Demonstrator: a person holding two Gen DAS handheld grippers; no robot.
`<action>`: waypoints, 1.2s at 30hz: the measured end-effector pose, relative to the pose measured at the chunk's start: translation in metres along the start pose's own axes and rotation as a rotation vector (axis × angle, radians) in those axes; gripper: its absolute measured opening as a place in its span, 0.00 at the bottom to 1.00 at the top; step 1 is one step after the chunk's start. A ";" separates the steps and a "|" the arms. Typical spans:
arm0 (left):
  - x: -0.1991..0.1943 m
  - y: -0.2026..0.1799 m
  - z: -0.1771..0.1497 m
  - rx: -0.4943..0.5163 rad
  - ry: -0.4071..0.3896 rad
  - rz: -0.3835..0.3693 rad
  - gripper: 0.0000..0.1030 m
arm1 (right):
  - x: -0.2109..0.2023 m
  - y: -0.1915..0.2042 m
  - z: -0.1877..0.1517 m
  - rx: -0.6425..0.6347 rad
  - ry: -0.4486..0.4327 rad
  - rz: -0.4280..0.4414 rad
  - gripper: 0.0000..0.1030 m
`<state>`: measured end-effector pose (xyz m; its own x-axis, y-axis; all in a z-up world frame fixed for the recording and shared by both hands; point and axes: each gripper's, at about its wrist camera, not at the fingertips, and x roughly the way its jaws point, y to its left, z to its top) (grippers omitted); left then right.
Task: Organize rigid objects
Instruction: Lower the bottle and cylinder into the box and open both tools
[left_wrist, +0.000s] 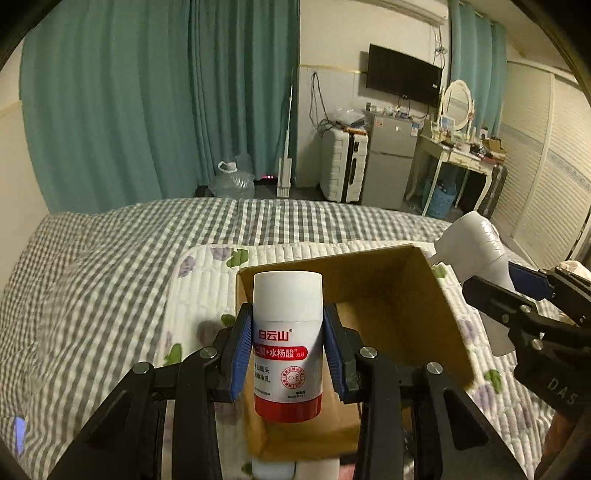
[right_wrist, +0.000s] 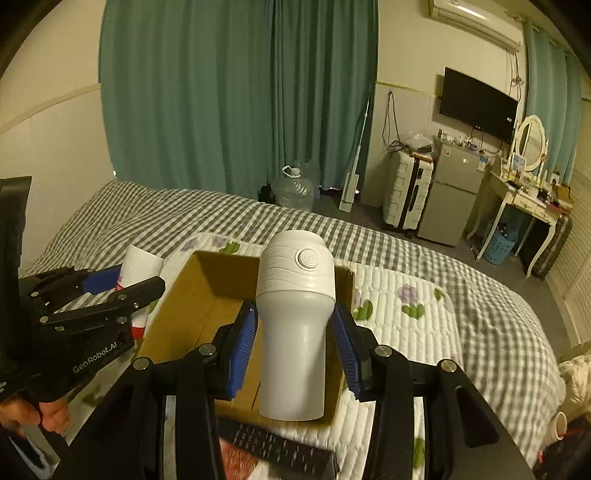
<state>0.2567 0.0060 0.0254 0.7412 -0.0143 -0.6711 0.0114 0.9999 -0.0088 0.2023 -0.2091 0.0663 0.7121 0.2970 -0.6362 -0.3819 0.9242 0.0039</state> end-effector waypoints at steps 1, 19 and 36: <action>0.011 0.001 0.001 -0.006 0.011 0.005 0.35 | 0.014 -0.004 0.003 0.004 0.012 0.005 0.40; 0.086 -0.009 -0.033 0.029 0.061 0.018 0.38 | 0.122 -0.014 -0.030 0.044 0.099 0.046 0.41; -0.119 -0.004 -0.024 0.038 -0.212 0.052 0.83 | -0.073 -0.017 0.005 0.036 -0.121 -0.106 0.98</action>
<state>0.1523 0.0043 0.0872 0.8658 0.0334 -0.4992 -0.0084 0.9986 0.0524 0.1595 -0.2457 0.1162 0.8139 0.2219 -0.5369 -0.2811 0.9592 -0.0297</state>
